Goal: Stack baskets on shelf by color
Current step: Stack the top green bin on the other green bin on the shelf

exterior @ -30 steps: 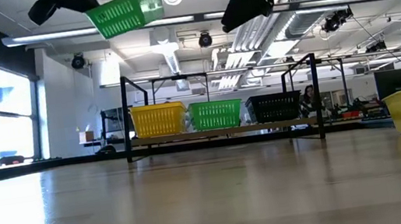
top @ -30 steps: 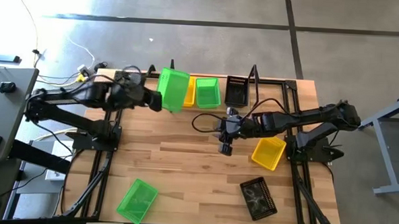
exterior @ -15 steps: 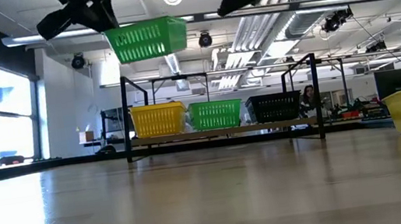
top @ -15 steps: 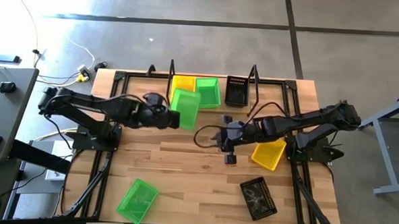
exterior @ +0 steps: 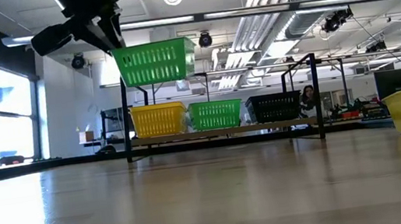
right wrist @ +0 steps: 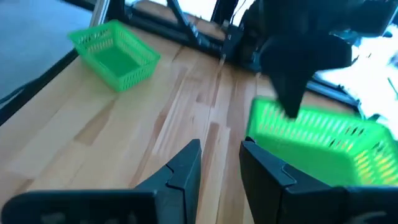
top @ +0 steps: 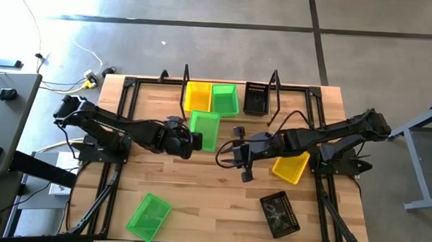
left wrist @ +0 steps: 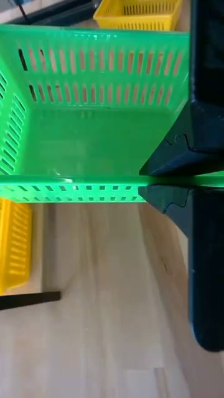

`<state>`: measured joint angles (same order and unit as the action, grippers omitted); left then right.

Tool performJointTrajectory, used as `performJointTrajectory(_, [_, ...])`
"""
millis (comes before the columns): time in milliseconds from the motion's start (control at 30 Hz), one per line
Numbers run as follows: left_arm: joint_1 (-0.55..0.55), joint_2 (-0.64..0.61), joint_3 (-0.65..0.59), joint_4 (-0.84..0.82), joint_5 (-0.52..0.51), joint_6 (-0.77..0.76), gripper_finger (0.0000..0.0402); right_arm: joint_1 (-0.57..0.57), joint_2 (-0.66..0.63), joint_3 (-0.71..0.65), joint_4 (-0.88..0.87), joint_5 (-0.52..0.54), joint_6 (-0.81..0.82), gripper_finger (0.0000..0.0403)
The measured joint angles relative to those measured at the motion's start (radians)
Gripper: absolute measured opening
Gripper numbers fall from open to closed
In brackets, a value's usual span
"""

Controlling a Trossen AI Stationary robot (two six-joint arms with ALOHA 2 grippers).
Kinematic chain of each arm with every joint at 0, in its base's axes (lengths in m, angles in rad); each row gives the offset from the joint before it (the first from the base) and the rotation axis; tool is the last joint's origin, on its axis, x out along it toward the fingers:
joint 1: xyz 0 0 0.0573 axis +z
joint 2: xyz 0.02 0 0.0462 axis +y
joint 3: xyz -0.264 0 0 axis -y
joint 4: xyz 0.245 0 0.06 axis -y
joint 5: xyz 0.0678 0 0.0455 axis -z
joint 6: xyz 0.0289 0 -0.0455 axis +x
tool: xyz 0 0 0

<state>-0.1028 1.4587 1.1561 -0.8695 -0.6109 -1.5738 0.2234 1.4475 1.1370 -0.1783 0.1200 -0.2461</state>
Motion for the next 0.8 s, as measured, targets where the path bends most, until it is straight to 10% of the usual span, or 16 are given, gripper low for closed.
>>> performJointTrajectory(367, [-0.030, 0.037, 0.000, -0.006, 0.016, -0.103, 0.0001, -0.012, 0.047, 0.005, 0.145, -0.006, -0.051, 0.0096])
performJointTrajectory(800, [-0.029, 0.036, 0.000, -0.046, 0.024, -0.144, 0.0001, -0.060, 0.178, 0.191, -0.088, 0.008, 0.022, 0.0096])
